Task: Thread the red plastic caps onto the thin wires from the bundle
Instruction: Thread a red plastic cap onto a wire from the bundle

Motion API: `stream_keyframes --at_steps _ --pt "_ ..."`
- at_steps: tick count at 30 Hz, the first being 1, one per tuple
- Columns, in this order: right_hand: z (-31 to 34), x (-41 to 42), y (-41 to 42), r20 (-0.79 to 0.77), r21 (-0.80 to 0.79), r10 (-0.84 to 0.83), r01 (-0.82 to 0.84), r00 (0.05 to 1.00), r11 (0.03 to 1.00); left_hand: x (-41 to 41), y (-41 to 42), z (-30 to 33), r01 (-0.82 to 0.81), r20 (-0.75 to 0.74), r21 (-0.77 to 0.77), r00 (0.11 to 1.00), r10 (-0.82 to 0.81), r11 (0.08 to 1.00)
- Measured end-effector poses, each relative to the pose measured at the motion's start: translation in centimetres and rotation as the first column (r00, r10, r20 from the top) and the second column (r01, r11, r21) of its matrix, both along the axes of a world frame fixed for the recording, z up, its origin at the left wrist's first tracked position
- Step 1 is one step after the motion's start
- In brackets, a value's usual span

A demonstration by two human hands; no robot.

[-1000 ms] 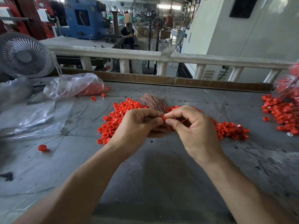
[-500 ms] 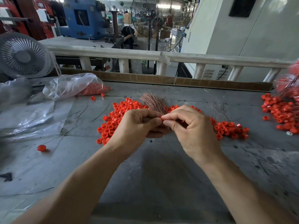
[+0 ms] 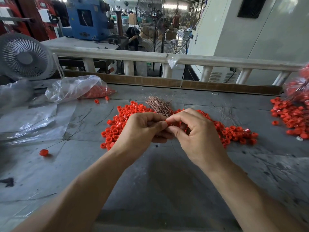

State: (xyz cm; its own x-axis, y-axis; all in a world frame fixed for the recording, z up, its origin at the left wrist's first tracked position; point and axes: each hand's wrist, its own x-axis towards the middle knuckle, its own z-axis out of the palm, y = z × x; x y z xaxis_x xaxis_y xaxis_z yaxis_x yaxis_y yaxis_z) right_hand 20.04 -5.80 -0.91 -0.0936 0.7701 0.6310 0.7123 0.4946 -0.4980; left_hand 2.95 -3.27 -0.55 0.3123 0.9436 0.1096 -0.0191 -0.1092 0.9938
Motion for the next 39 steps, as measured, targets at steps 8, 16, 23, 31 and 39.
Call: stream_keyframes --at_steps 8,16,23,31,39 --pt "0.0 -1.3 -0.2 0.206 0.133 -0.175 0.15 0.963 0.98 0.0 0.1 0.0 0.01 0.074 -0.11 0.997 -0.002 0.994" --pt "-0.2 -1.3 0.1 0.136 0.157 -0.196 0.174 0.971 0.972 0.0 0.1 0.3 0.061 0.167 -0.219 0.986 -0.024 0.974" --pt "-0.3 -1.3 0.2 0.094 0.148 -0.204 0.189 0.974 0.971 0.0 0.1 0.1 0.077 0.157 -0.215 0.987 -0.043 0.974" --pt "-0.3 -1.3 0.1 0.091 0.185 -0.213 0.194 0.973 0.963 -0.1 0.3 0.0 0.08 0.155 -0.217 0.987 -0.046 0.973" --pt "0.1 -1.3 0.0 0.147 0.255 -0.183 0.142 0.972 0.957 -0.1 0.3 0.0 0.069 0.139 -0.221 0.99 -0.039 0.973"
